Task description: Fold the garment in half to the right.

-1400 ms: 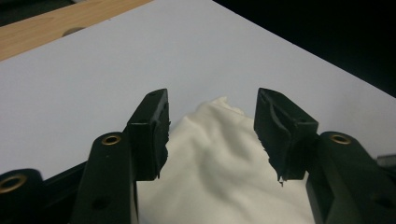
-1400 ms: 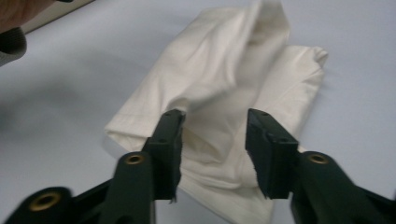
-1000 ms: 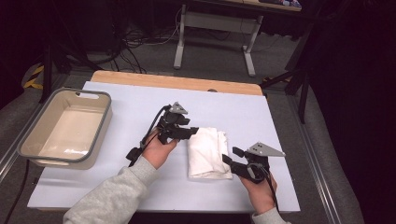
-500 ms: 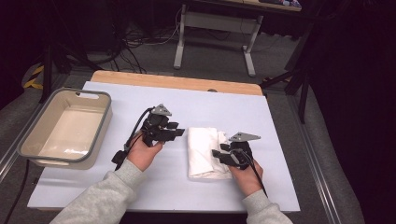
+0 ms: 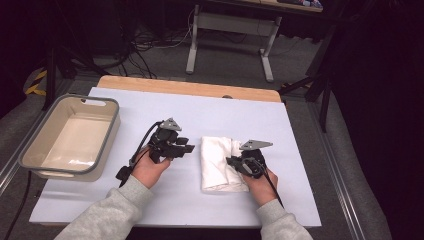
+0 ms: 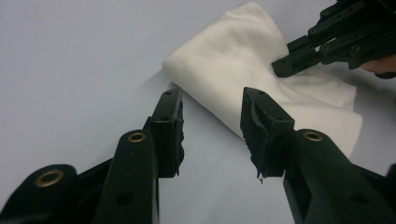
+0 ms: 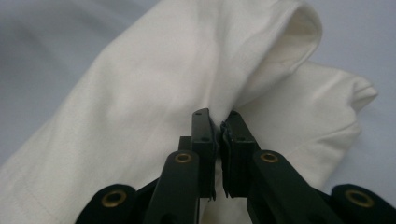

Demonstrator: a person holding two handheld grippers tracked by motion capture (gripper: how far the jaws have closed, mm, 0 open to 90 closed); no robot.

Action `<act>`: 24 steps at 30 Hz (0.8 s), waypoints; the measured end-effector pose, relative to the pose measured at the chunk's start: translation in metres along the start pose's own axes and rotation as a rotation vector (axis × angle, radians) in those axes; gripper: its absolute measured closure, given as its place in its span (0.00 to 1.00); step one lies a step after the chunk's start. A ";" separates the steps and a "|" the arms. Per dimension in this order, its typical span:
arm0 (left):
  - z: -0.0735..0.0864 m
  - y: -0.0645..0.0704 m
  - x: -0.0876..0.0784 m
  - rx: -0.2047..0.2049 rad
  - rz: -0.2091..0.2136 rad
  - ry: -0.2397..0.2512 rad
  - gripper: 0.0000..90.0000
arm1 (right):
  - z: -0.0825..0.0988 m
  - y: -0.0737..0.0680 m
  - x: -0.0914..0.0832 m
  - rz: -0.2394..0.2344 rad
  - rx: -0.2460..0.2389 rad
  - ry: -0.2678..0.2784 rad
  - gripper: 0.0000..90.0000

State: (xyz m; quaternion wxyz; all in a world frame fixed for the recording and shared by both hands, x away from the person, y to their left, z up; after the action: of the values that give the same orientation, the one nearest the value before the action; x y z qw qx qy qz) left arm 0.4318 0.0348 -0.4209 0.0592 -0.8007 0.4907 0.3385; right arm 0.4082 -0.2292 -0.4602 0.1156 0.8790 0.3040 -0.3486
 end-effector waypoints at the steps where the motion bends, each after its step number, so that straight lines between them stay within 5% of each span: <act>1: 0.000 0.001 0.000 0.000 0.002 0.002 0.66 | -0.001 0.000 -0.003 -0.001 -0.001 0.004 0.95; 10: 0.001 0.005 0.000 0.013 0.011 -0.003 0.66 | -0.009 0.014 -0.032 0.006 0.026 0.013 0.95; 15: 0.002 0.007 0.002 0.002 0.019 -0.004 0.65 | 0.002 0.027 -0.027 0.016 0.064 -0.041 0.94; 19: 0.003 0.007 0.002 0.002 0.027 -0.010 0.64 | 0.010 0.034 -0.021 0.038 0.112 -0.055 0.80; 24: 0.004 0.010 0.004 0.004 0.033 -0.015 0.64 | -0.004 0.036 -0.034 0.103 0.094 0.036 0.77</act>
State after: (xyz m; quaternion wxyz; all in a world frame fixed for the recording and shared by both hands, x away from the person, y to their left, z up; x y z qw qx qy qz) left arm 0.4231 0.0282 -0.4239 0.0588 -0.7898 0.5040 0.3446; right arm 0.4131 -0.2712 -0.4345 0.0867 0.9042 0.2436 -0.3400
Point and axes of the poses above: each handheld gripper's, and its own axes: x roughly forward along the jaws, z roughly out of its underside, y roughly to its right, the point moved 3 cm from there along x, roughly forward along the jaws, and after that the axes turned 4 degrees about z, right-handed, at the moved point
